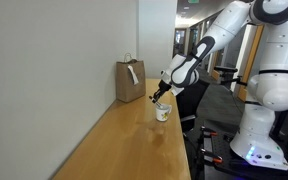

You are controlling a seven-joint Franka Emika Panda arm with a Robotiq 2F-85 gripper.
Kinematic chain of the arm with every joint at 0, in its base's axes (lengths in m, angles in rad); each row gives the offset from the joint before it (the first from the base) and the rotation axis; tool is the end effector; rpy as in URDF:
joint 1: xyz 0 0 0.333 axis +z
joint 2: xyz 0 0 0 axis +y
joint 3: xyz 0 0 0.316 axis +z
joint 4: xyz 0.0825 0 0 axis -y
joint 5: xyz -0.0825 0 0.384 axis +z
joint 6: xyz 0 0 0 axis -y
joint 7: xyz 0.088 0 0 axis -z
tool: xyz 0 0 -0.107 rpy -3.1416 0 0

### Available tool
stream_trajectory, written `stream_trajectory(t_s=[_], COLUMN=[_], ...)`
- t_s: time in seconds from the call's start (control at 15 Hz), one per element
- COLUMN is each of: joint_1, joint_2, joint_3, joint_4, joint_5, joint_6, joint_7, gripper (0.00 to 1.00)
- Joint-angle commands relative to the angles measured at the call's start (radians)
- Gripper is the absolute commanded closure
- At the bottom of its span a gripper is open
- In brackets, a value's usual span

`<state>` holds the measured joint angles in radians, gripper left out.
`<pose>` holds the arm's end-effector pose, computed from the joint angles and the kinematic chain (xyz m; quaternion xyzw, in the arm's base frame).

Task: Put the marker in the mug

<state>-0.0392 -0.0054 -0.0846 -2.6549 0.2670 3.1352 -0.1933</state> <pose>0.4536 -0.0796 0.2950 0.9659 -0.0955 0.2405 0.0050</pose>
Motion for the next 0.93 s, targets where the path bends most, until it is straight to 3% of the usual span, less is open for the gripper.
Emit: stream_trajectory(t_s=[0.0,0.07,0.13,0.27,0.6,0.67,0.87], joint_1=[0.013,0.014,0.019,0.022,0.018,0.006,-0.014], joint_2=[-0.06,-0.066,-0.073,-0.091,-0.133,-0.143,-0.179], joint_3=[0.006,0.003,0.001,0.0,0.0,0.004,-0.001], joint_4=[-0.03,-0.034,-0.037,-0.055,-0.083,-0.082,-0.041], joint_5=[0.049,0.044,0.048,0.044,0.02,0.0,-0.12], joint_6=[-0.03,-0.038,-0.054,-0.06,-0.07,-0.1,-0.348], joint_7=[-0.02,-0.016,-0.016,-0.017,-0.01,0.002,0.032], gripper=[0.95,0.84,0.56,0.49,0.12,0.04,0.0])
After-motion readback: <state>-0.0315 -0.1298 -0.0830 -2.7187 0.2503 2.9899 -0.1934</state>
